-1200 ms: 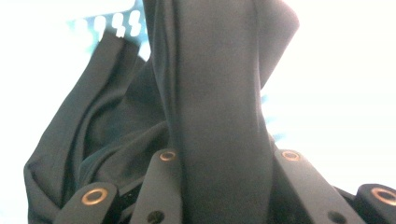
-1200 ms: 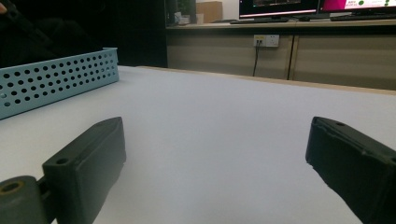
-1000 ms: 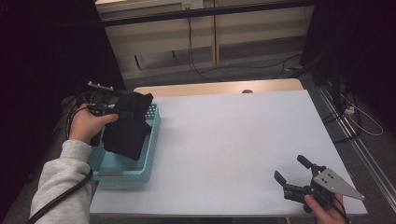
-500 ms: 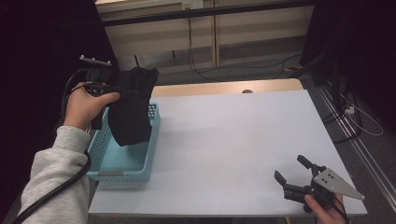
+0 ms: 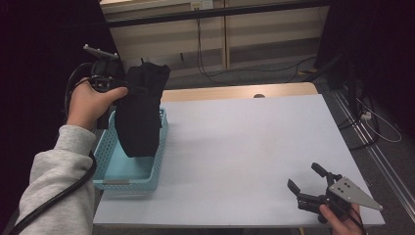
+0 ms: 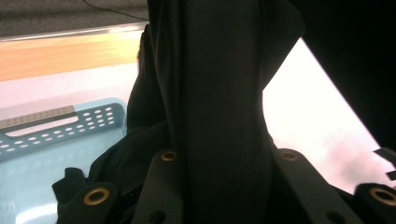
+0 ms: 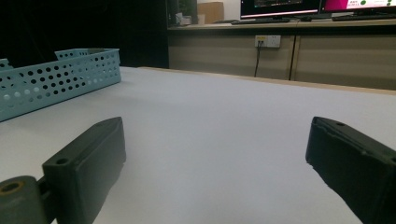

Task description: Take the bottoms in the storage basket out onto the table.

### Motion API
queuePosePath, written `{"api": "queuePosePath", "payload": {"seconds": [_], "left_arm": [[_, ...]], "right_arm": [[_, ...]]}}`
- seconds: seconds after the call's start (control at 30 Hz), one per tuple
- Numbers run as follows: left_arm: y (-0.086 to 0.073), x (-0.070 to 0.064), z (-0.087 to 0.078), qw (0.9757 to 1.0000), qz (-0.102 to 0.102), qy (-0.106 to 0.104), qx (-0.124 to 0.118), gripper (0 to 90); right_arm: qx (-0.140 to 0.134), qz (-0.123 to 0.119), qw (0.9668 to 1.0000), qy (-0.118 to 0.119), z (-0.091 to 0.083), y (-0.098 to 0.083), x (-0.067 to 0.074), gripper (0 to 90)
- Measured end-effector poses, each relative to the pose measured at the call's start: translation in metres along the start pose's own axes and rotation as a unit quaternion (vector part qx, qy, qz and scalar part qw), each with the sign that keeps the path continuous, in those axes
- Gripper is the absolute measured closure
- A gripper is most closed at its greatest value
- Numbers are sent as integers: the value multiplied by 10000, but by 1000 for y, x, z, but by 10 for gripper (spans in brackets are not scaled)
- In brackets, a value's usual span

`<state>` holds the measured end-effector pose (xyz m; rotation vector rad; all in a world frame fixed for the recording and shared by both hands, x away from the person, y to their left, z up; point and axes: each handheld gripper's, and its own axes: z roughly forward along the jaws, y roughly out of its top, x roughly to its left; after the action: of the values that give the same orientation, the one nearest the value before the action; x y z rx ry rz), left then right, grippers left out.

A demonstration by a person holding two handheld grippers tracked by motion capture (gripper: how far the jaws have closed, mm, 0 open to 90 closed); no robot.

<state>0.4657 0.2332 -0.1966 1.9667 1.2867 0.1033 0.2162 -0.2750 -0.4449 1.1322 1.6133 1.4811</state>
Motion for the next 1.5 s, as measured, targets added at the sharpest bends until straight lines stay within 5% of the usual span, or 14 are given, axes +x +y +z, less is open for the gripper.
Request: {"api": "queuePosePath", "payload": {"seconds": [0.13, 0.27, 0.4, 0.7, 0.83, 1.07, 1.17, 1.3, 1.33, 1.37, 1.5], "left_arm": [[-8, 13, 8, 9998, -92, 132, 105, 748], [-23, 38, 14, 9988, -406, 195, 184, 747], [-32, 51, 16, 9981, -380, 289, 379, 746], [-88, 102, 48, 9921, -879, 531, 724, 742], [-109, 113, 68, 9930, -733, 461, 804, 733], [-131, 121, 95, 9926, -759, 459, 825, 709], [-135, 123, 102, 9943, -516, 525, 765, 670], [-138, 123, 109, 9950, -267, 775, 572, 390], [-139, 125, 110, 9944, -122, 815, 665, 333], [-141, 125, 114, 9913, 35, 1081, 744, 276], [-148, 130, 122, 9891, -124, 1093, 978, 133]], "right_arm": [[9, -31, 10000, 10, -1, 0, 0, 46], [18, -11, 10000, 7, -1, 0, 0, 46], [4, -8, 10000, 4, 0, 0, 0, 46], [16, -17, 10000, 42, 1, 0, 1, 46], [34, -11, 10000, 41, 1, 0, 2, 46], [38, -30, 10000, 61, 2, 0, 2, 46], [53, -6, 10000, 60, 2, 0, 2, 46], [15, -3, 10000, 54, 0, 0, 1, 46], [25, -17, 10000, 58, 0, 0, 1, 46], [28, -12, 10000, 63, 0, 0, 1, 46], [23, -24, 10000, 74, 0, 0, 1, 46]]}}
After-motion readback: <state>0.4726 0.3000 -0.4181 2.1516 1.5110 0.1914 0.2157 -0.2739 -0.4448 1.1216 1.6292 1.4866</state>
